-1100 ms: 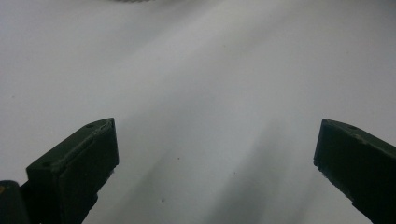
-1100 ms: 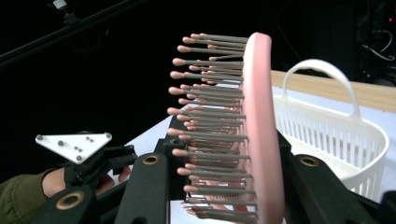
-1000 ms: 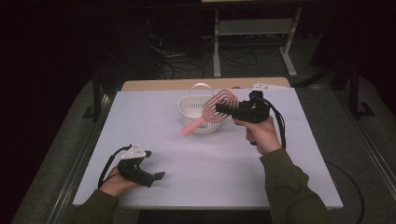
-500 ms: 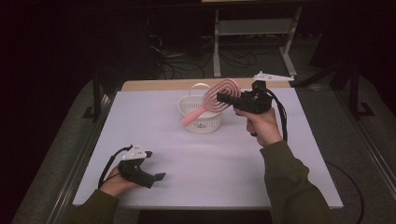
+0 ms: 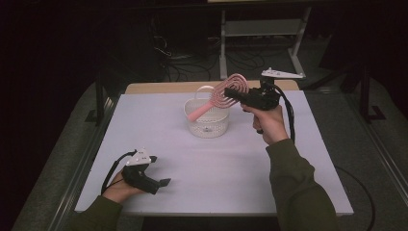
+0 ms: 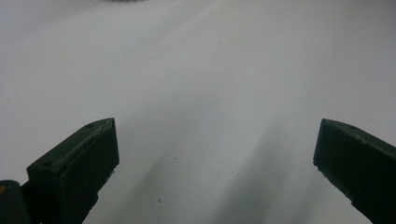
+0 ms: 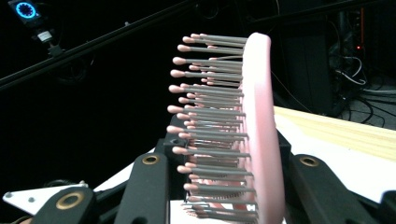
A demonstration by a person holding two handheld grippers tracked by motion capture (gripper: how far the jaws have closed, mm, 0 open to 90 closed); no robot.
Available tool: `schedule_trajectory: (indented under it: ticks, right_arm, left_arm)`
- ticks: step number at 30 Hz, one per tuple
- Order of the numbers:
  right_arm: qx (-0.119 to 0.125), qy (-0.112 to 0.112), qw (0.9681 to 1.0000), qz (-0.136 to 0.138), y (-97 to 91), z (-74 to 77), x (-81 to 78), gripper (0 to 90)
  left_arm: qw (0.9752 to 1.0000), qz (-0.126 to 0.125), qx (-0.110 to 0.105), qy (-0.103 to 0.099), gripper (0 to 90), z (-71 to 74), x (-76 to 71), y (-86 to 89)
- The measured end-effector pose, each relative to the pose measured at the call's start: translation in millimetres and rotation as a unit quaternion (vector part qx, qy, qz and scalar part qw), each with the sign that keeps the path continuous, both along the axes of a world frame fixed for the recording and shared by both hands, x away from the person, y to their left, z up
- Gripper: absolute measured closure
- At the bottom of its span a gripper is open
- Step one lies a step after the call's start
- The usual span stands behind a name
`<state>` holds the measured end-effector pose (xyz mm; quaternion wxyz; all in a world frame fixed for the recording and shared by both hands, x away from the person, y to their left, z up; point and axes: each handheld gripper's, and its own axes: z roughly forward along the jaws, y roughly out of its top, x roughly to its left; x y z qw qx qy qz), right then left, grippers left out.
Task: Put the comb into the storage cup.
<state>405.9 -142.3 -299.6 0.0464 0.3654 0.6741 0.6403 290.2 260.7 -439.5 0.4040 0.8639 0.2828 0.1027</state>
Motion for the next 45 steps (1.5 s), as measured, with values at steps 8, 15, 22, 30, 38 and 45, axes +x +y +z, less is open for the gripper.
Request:
schedule_trajectory:
  ticks: [8,15,22,30,38,45]
  right_arm:
    - [0.002,0.007,0.9998,-0.016,0.0,-6.9,9.7,62.8]
    - [0.004,0.010,0.9996,-0.026,2.9,-12.9,17.5,62.8]
    - [-0.002,0.017,0.9991,-0.038,4.2,-21.1,25.9,62.8]
    - [-0.008,0.026,0.9985,-0.047,11.3,-32.7,34.8,62.8]
    - [-0.011,0.039,0.9979,-0.050,18.0,-47.3,41.6,62.7]
    - [-0.018,0.056,0.9969,-0.052,20.8,-60.3,48.0,62.7]
  left_arm:
    - [1.0000,0.000,0.000,0.001,0.1,-0.5,-0.2,-0.5]
    - [1.0000,-0.003,0.001,0.001,0.1,-0.6,-0.3,-0.8]
    - [1.0000,-0.005,0.001,0.001,0.1,-1.0,-0.5,-1.0]
    - [1.0000,-0.006,0.002,0.002,0.1,-1.4,-0.6,-1.5]
    - [1.0000,-0.007,0.001,0.003,0.1,-1.4,-0.7,-1.2]
    - [1.0000,-0.008,0.001,0.005,0.1,-2.0,-0.8,-1.8]
